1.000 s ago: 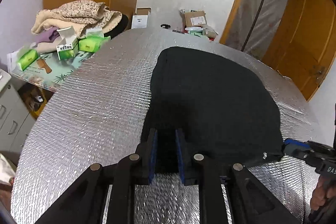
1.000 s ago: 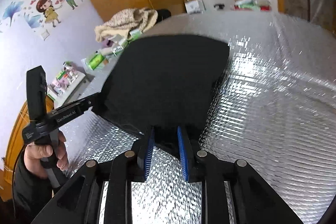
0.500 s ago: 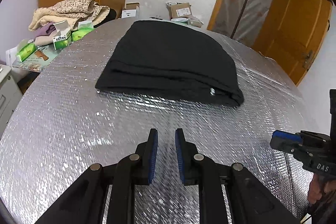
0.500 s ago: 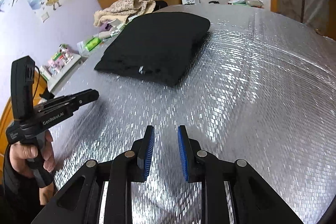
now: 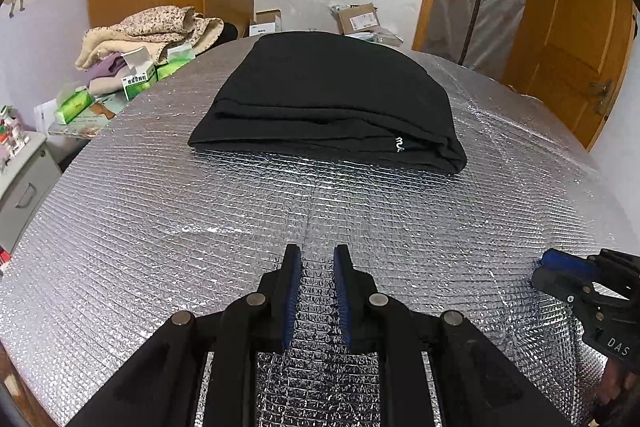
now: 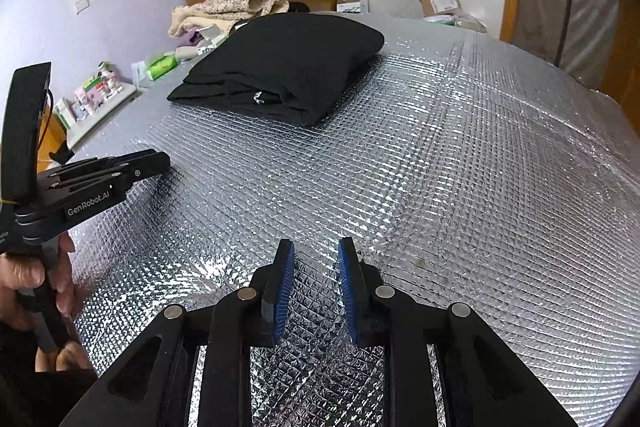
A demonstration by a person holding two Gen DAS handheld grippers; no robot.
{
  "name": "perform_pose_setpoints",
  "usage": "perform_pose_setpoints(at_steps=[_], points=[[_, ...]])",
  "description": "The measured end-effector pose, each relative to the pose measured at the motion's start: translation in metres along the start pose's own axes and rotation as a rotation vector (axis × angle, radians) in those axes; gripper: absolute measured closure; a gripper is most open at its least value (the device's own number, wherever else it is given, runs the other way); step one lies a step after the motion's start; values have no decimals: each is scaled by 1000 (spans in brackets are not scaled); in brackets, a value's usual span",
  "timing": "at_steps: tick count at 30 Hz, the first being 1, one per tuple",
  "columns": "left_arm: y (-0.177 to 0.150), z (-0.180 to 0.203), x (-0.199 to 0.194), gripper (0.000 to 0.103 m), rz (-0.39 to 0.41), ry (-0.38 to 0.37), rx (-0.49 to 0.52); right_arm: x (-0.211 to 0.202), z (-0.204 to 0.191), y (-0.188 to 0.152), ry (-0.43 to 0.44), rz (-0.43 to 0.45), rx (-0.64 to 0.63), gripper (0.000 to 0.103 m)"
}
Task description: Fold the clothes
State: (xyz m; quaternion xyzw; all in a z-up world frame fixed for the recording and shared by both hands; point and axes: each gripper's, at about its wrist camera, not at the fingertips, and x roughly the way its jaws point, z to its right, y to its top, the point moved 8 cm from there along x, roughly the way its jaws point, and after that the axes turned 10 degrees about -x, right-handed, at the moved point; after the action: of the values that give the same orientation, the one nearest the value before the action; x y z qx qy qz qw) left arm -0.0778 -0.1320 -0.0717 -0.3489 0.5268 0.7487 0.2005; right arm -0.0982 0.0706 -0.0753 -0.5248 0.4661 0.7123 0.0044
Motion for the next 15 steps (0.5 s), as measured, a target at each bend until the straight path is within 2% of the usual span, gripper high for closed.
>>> perform_pose_setpoints(at_steps=[15], points=[[-5,4,-4,81,14,-20,12,1,-3,-1,-12,8,-11,78]])
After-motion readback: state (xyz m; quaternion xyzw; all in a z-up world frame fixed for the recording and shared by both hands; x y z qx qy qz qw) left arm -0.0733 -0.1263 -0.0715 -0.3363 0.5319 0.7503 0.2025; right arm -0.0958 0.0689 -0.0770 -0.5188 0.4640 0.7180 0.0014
